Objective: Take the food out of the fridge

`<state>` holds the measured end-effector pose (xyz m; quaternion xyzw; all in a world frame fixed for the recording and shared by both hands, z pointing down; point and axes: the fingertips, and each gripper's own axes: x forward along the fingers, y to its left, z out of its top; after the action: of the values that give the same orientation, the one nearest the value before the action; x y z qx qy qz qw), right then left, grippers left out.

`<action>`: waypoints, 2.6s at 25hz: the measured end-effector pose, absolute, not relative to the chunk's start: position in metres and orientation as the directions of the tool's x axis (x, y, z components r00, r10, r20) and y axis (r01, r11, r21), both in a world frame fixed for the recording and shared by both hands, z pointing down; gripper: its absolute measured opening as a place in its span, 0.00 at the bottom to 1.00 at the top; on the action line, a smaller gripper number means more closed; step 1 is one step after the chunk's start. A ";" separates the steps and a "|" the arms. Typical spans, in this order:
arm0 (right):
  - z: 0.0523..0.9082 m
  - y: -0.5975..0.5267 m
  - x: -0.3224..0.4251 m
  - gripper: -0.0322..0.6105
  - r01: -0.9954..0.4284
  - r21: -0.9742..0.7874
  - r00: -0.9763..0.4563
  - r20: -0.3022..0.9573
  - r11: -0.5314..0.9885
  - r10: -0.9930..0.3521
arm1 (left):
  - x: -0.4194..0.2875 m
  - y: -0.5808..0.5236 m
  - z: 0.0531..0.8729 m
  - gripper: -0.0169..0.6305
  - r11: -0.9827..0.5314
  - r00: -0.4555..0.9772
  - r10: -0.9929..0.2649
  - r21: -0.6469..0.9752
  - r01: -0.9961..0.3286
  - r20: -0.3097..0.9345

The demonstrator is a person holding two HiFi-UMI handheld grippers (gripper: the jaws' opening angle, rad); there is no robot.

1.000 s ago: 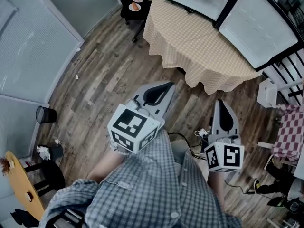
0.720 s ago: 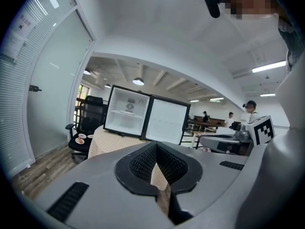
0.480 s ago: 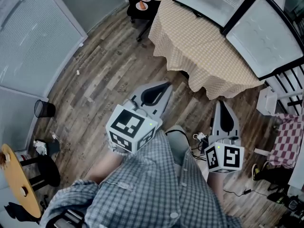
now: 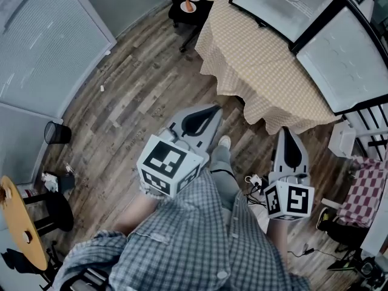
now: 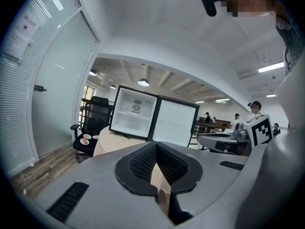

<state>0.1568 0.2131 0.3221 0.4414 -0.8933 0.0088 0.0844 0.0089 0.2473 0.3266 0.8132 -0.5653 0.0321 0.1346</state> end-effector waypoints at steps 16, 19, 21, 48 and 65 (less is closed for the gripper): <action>0.312 0.086 0.131 0.06 -0.720 0.030 -0.684 0.135 0.693 -0.717 | 0.006 0.134 0.309 0.04 -0.275 0.312 -0.934 0.209 -0.938 0.172; 0.313 0.055 0.134 0.06 -0.718 0.016 -0.688 0.139 0.696 -0.712 | 0.005 0.107 0.310 0.04 -0.259 0.300 -0.938 0.222 -0.940 0.174; 0.311 0.034 0.136 0.06 -0.715 0.007 -0.692 0.137 0.699 -0.709 | 0.004 0.089 0.306 0.04 -0.248 0.292 -0.942 0.243 -0.938 0.165; 0.302 -0.104 0.128 0.06 -0.662 -0.066 -0.749 0.090 0.746 -0.657 | -0.006 -0.044 0.288 0.04 -0.173 0.215 -0.963 0.240 -0.955 0.162; 0.312 -0.182 0.115 0.06 -0.779 -0.069 -0.626 0.140 0.623 -0.767 | -0.030 -0.144 0.291 0.04 -0.327 0.367 -0.910 0.214 -0.921 0.191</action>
<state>0.1145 -0.1818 0.3124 0.4298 -0.8995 0.0613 0.0483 -0.0300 -0.1441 0.2909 0.8143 -0.5621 0.0183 0.1438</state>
